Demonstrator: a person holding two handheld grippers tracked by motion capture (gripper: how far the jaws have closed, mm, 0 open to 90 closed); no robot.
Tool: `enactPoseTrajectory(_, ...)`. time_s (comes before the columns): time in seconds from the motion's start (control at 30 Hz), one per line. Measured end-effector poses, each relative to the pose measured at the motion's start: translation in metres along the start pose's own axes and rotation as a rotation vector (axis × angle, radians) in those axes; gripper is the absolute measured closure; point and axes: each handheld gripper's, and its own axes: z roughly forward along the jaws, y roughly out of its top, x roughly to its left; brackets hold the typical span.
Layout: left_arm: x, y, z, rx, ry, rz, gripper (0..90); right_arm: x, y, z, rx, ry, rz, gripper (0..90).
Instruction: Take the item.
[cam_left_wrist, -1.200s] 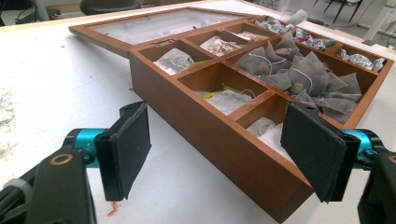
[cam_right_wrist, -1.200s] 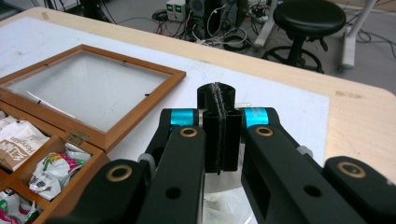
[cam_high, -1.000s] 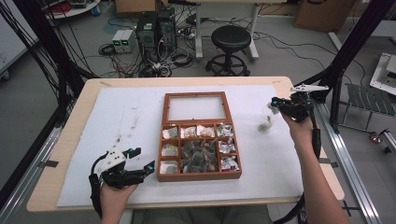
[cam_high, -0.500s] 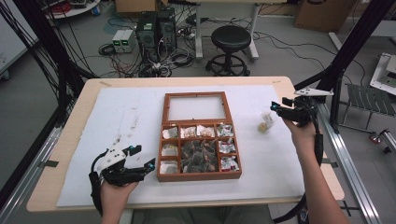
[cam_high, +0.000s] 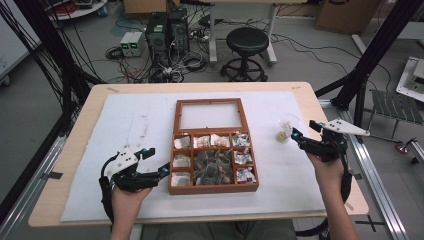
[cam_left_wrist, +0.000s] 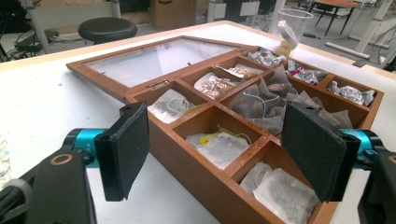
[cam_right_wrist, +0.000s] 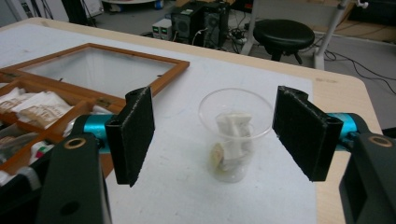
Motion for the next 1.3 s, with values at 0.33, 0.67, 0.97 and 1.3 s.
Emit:
enactPoseTrajectory(0.33, -0.002, 0.006, -0.003, -0.015, 0.015, 0.0, 23.6, 0.021, -0.025, -0.011, -0.063, 0.01, 0.022, 23.7)
enactPoseTrajectory(0.67, -0.01, 0.004, -0.006, -0.014, 0.031, 0.008, 23.3, 0.024, -0.045, -0.012, -0.093, 0.002, 0.053, 22.1)
enactPoseTrajectory(0.97, -0.009, 0.001, -0.015, -0.015, 0.097, 0.016, 23.3, 0.02, -0.051, -0.009, -0.076, 0.016, 0.058, 21.9)
enactPoseTrajectory(1.3, -0.013, 0.002, -0.012, -0.015, 0.084, 0.023, 23.3, 0.02, -0.05, -0.019, -0.093, 0.017, 0.058, 21.8)
